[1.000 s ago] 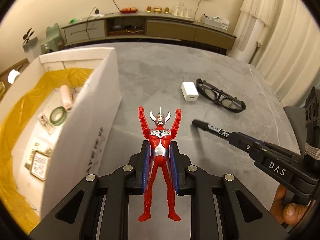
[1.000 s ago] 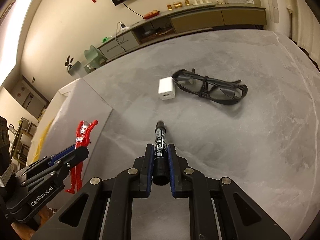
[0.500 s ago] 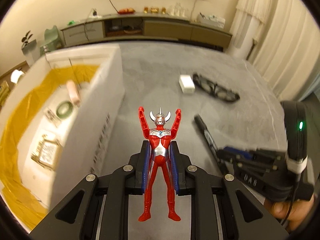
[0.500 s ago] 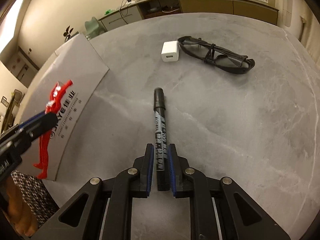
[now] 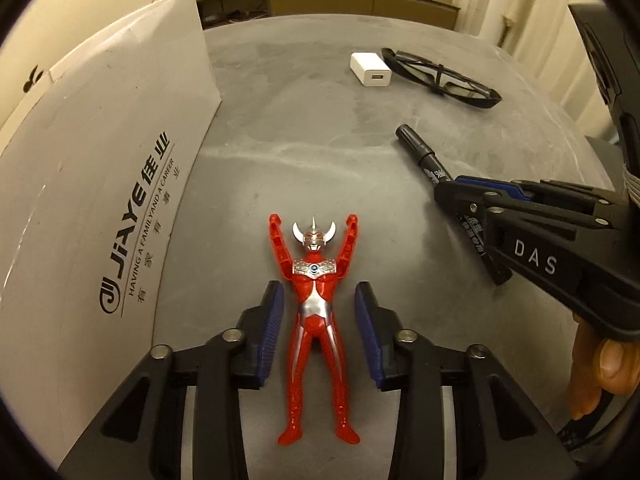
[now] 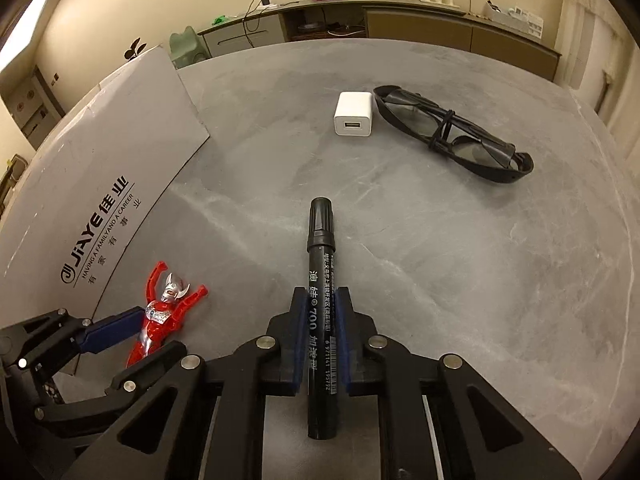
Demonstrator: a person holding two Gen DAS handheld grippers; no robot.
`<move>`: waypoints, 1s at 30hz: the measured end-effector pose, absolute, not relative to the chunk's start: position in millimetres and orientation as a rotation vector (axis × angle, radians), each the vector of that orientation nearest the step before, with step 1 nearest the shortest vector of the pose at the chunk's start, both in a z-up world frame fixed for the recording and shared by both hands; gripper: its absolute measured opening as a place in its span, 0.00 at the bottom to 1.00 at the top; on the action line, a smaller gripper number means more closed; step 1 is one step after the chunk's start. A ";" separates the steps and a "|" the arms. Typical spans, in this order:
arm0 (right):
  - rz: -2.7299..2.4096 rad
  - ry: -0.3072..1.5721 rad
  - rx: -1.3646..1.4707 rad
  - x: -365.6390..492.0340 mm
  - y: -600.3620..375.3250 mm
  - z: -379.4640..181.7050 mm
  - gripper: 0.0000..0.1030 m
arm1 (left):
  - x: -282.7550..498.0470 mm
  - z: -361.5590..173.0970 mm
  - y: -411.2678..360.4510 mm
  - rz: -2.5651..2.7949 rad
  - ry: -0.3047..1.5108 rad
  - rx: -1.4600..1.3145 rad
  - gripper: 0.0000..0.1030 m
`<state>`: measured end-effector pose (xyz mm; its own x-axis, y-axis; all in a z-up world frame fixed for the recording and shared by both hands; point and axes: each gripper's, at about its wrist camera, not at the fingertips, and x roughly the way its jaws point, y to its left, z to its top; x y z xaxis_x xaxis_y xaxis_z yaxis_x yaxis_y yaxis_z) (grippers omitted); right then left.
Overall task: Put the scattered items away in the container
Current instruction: 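Carry the red toy and black marker over the white box with both grippers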
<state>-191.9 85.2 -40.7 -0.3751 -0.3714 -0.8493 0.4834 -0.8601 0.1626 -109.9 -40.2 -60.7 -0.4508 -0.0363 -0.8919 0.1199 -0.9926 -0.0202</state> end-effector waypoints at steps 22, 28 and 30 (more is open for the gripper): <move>-2.199 -0.144 1.105 -136.5 95.3 45.2 0.14 | -65.9 63.9 -62.2 -2.827 0.283 1.199 0.17; -2.196 -0.141 1.071 -114.6 82.0 64.3 0.14 | -51.1 85.7 -84.3 -2.859 0.358 1.119 0.17; -2.196 -0.140 1.059 -109.3 76.7 71.3 0.14 | -47.4 89.2 -93.9 -2.859 0.387 1.097 0.17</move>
